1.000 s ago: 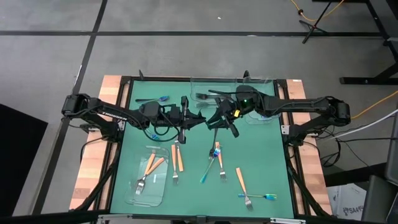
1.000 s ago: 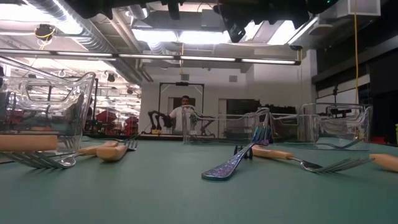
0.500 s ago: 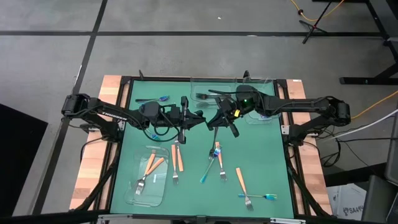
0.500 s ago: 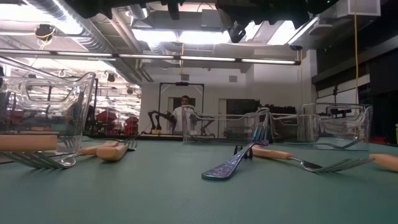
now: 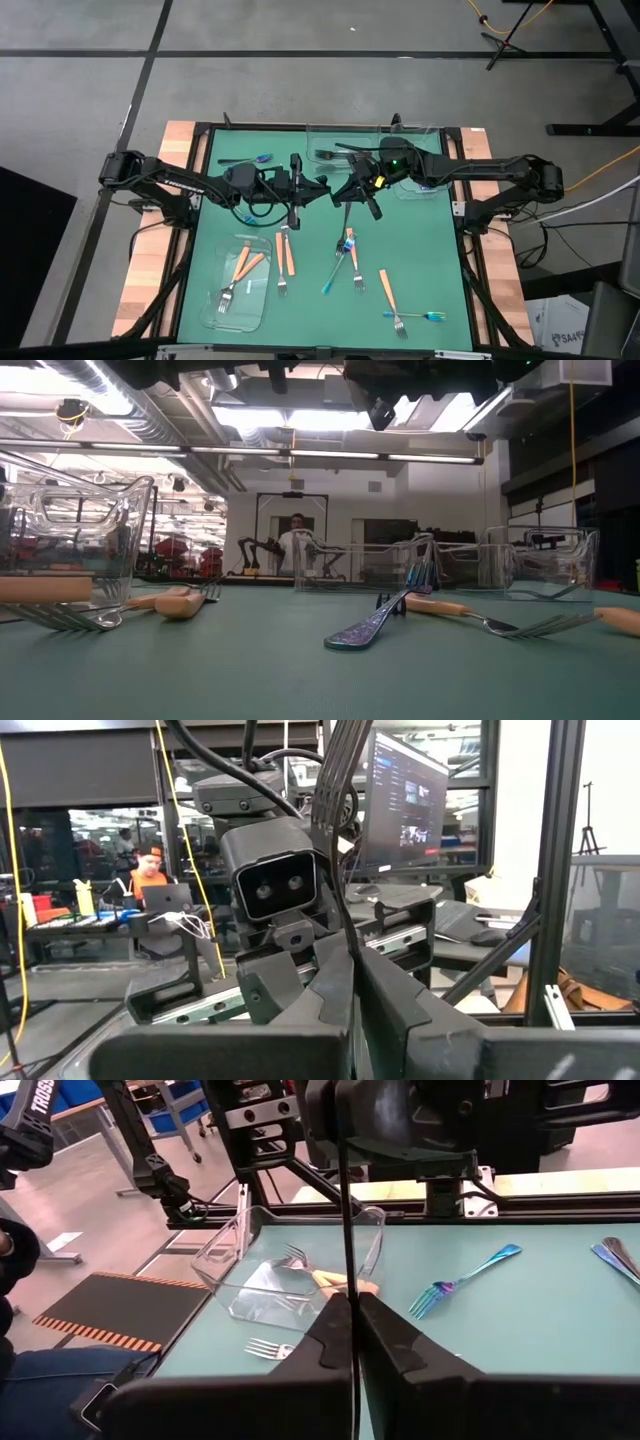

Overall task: Sort silverware by color (type)
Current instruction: Put the black fork into the top left transparent bin

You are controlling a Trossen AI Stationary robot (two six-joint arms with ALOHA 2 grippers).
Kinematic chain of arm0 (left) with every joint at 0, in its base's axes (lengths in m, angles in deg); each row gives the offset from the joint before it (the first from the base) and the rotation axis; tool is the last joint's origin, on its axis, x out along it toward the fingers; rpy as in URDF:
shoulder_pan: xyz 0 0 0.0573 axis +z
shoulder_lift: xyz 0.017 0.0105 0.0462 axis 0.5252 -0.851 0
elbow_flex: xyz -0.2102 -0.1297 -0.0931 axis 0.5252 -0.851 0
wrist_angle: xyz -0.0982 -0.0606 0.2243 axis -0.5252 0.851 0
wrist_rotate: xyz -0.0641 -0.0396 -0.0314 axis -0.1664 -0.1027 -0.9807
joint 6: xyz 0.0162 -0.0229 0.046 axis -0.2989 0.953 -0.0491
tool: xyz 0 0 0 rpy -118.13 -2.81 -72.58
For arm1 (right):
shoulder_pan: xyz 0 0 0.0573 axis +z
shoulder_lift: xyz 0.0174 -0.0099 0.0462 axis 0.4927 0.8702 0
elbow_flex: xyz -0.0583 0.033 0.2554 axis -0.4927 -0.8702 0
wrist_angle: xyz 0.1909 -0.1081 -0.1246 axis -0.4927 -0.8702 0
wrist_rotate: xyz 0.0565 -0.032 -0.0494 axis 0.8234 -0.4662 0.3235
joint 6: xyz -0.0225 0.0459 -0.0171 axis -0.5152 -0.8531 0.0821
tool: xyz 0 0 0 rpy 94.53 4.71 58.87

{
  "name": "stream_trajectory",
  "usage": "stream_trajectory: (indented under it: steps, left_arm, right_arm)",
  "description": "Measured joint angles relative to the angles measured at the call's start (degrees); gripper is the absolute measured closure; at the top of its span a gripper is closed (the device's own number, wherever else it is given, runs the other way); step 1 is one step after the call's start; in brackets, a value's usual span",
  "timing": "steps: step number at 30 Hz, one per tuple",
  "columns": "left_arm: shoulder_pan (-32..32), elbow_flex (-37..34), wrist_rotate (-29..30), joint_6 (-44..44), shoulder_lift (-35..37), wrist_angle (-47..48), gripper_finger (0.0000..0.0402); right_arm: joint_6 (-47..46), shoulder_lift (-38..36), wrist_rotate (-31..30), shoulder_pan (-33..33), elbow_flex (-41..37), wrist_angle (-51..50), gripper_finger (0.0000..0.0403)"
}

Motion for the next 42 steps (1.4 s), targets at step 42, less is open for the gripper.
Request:
stream_trajectory:
  steps: [42]
  left_arm:
    - [0.0,0.0,5.8,7.3,0.0,32.9,0.0305]
  right_arm:
    - [4.4,-8.5,-2.9,-18.6,6.8,-15.3,0.0403]
